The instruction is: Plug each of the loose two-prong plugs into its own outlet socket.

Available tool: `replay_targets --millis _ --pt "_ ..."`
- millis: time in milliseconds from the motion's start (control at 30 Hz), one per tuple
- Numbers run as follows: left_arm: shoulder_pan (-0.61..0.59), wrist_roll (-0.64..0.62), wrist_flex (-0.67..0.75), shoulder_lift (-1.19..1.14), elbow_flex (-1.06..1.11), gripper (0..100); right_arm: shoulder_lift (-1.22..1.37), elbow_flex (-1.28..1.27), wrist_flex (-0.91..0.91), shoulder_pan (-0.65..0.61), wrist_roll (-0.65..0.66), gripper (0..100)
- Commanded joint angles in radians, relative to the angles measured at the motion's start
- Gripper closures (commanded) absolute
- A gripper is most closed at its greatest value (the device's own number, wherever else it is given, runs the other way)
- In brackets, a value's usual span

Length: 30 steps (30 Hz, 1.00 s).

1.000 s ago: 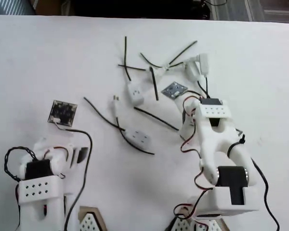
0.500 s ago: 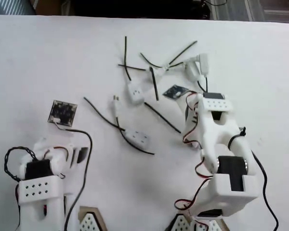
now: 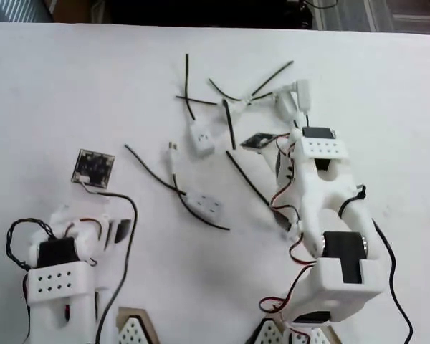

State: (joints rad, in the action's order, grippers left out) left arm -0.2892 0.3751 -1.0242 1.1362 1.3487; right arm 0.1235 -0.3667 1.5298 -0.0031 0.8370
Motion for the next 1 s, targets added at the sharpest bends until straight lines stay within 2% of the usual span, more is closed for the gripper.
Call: replay_targets --millis 0,133,333,733,967 --pt "-0.004 0.008 0.017 0.015 0.000 71 -0.015 0.032 0.056 -0.019 -0.017 89.2" --pt "-0.004 0.008 0.017 0.015 0.000 71 -0.007 0.020 0.070 -0.061 -0.107 89.2" --pt "-0.004 0.008 0.017 0.015 0.000 71 -0.007 -0.046 0.050 -0.114 -0.126 89.1" --pt "-0.004 0.008 0.017 0.015 0.000 71 -0.007 -0.110 -0.151 -0.015 -0.117 89.0" --pt "-0.004 0.008 0.017 0.015 0.000 71 -0.019 -0.103 -0.160 -0.015 -0.115 89.0"
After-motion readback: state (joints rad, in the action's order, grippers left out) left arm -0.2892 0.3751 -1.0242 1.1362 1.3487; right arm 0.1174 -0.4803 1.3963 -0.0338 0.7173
